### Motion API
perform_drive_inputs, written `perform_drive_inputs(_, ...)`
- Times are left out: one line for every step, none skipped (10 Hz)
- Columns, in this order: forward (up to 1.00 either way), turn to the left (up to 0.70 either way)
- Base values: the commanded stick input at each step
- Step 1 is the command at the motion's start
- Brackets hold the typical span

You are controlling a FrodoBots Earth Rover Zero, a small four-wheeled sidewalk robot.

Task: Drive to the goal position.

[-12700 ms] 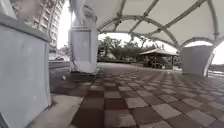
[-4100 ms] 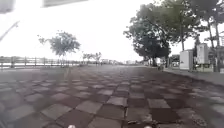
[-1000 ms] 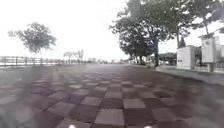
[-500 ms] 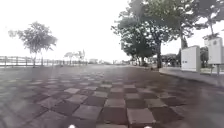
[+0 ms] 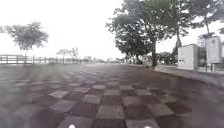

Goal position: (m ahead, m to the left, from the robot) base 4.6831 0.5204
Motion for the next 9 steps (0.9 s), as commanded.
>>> perform_drive_inputs(0.70,-0.35)
perform_drive_inputs(0.70,-0.35)
perform_drive_inputs(0.70,-0.11)
perform_drive_inputs(0.70,0.00)
perform_drive_inputs(0.70,0.00)
perform_drive_inputs(0.70,0.00)
perform_drive_inputs(0.70,0.00)
perform_drive_inputs(0.70,0.00)
perform_drive_inputs(0.70,0.00)
